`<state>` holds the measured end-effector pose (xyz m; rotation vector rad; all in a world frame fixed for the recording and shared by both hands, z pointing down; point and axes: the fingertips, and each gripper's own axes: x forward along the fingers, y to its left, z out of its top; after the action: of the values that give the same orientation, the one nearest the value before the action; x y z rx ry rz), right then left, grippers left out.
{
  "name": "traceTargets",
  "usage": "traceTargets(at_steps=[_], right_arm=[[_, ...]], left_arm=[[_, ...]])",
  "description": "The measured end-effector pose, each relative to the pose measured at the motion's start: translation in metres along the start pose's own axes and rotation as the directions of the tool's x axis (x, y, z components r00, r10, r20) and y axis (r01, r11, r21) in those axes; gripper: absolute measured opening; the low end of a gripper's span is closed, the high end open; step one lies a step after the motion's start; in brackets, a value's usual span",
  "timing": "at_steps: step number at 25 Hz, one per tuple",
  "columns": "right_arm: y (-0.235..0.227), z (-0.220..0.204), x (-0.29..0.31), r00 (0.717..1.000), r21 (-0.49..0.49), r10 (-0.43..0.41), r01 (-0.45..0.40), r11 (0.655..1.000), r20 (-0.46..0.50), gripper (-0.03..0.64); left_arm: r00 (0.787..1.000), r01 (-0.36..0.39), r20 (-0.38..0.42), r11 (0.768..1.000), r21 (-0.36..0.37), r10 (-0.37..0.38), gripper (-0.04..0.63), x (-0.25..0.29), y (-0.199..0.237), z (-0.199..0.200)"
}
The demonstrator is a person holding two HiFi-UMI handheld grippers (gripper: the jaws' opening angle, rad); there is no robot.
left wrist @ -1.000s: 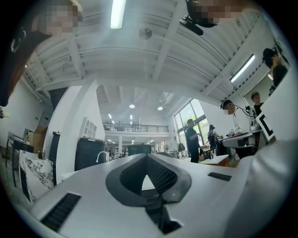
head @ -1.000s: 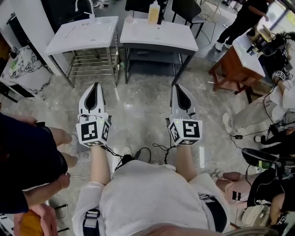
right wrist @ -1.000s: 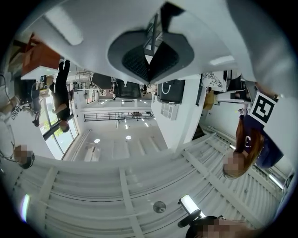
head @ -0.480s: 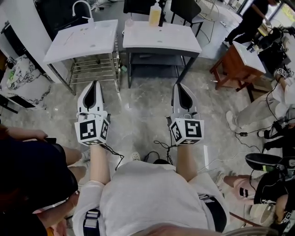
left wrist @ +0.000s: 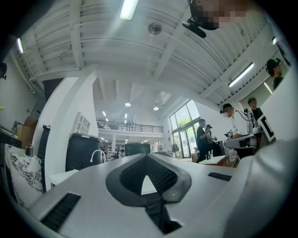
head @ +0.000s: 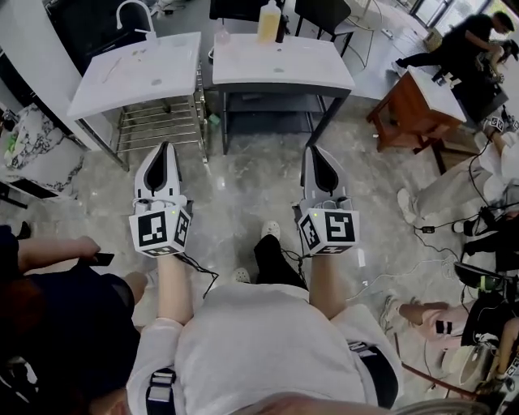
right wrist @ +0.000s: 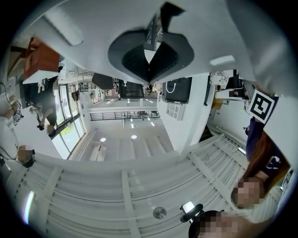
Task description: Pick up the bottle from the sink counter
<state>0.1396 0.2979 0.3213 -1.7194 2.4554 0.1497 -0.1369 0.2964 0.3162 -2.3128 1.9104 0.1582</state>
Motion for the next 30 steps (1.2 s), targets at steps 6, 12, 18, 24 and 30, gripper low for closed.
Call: traceTargets(at_steps=[6,12,18,24,30], right_arm=[[-0.013,-0.008,0.047,1.0,-0.018,0.016,-0.016,1.0,-0.004,0.011],[-0.032,-0.008,0.109,0.998,-0.018,0.055,-0.055,0.998,0.016,0.011],[-0.062,-0.004,0.167,0.996,-0.023,0.088,-0.088,0.996,0.034,0.011],[-0.097,-0.007,0.211,0.994,-0.02,0.101,-0.1,0.995,0.047,0.011],[-0.129,-0.021,0.245,0.993,-0.003,0.107,-0.107,0.994,0.047,0.011]], left_arm=[[1.0,-0.02,0.009,1.0,-0.004,0.02,0.008,0.042,0.014,-0.005],[0.999,-0.04,0.023,0.999,0.01,0.039,0.008,0.096,0.021,-0.006],[0.997,-0.069,0.041,0.998,0.01,0.068,0.008,0.155,0.023,-0.002],[0.995,-0.08,0.054,0.997,0.009,0.079,0.008,0.208,0.015,-0.006],[0.995,-0.081,0.056,0.997,0.015,0.08,0.008,0.252,0.003,-0.017]])
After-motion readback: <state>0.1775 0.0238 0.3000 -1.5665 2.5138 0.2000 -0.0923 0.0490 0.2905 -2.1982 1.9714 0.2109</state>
